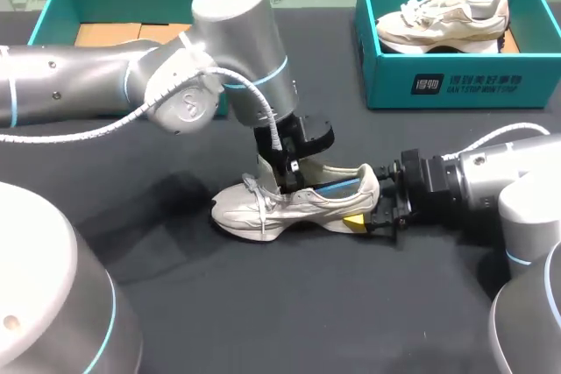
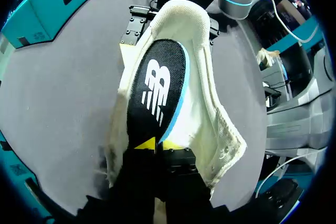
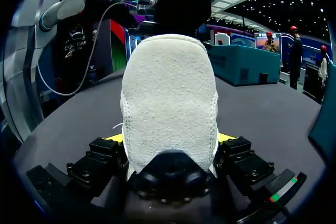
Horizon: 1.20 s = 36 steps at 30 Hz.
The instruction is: Take the shoe out of the shoebox, open the shoe tongue, remove and reinsert the insole, then place the shoe into the shoebox
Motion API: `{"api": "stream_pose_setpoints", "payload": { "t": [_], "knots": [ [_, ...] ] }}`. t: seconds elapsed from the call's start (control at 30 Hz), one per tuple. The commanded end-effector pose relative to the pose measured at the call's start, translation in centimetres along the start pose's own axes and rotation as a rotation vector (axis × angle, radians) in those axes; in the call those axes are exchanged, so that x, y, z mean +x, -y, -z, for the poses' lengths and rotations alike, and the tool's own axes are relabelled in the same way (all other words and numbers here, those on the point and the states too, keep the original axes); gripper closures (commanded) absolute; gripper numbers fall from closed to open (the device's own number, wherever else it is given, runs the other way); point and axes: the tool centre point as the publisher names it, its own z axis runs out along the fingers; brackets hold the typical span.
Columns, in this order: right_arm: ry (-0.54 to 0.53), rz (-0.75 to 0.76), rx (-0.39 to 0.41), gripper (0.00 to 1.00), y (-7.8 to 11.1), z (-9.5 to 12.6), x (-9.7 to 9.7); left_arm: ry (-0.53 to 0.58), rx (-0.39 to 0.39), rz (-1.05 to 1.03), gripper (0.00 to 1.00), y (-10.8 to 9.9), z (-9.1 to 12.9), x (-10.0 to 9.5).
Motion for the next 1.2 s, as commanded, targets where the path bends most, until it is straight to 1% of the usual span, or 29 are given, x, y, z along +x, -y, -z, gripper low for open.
{"api": "stream_pose_setpoints", "payload": {
  "t": [0.03,0.17,0.33,0.47,0.63,0.83,0.97,1.1,1.2],
  "knots": [
    [0.001,0.000,0.004,1.00,0.2,-0.1,0.1,-0.002,0.130,-0.014,1.00,-1.0,0.9,0.2],
    [0.001,0.000,0.004,1.00,0.2,-0.1,0.1,0.005,0.173,-0.036,1.00,-0.6,1.6,0.8],
    [0.001,0.000,0.004,1.00,0.2,-0.1,0.1,0.031,0.199,-0.063,1.00,0.1,2.4,1.5],
    [0.001,0.000,0.004,1.00,0.2,-0.1,0.1,0.047,0.241,-0.083,1.00,0.5,3.4,2.0],
    [0.001,0.000,0.004,1.00,0.2,-0.1,0.1,0.090,0.277,-0.090,1.00,1.1,4.7,2.3],
    [0.001,0.000,0.004,1.00,0.2,-0.1,0.1,0.151,0.301,-0.097,1.00,2.3,5.9,2.5],
    [0.001,0.000,0.004,1.00,0.2,-0.1,0.1,0.189,0.290,-0.096,1.00,3.5,6.3,2.4],
    [0.001,0.000,0.004,1.00,0.2,-0.1,0.1,0.252,0.246,-0.089,1.00,5.2,6.1,2.2],
    [0.001,0.000,0.004,1.00,0.2,-0.1,0.1,0.275,0.216,-0.091,1.00,6.4,5.9,1.9]
  ]
}}
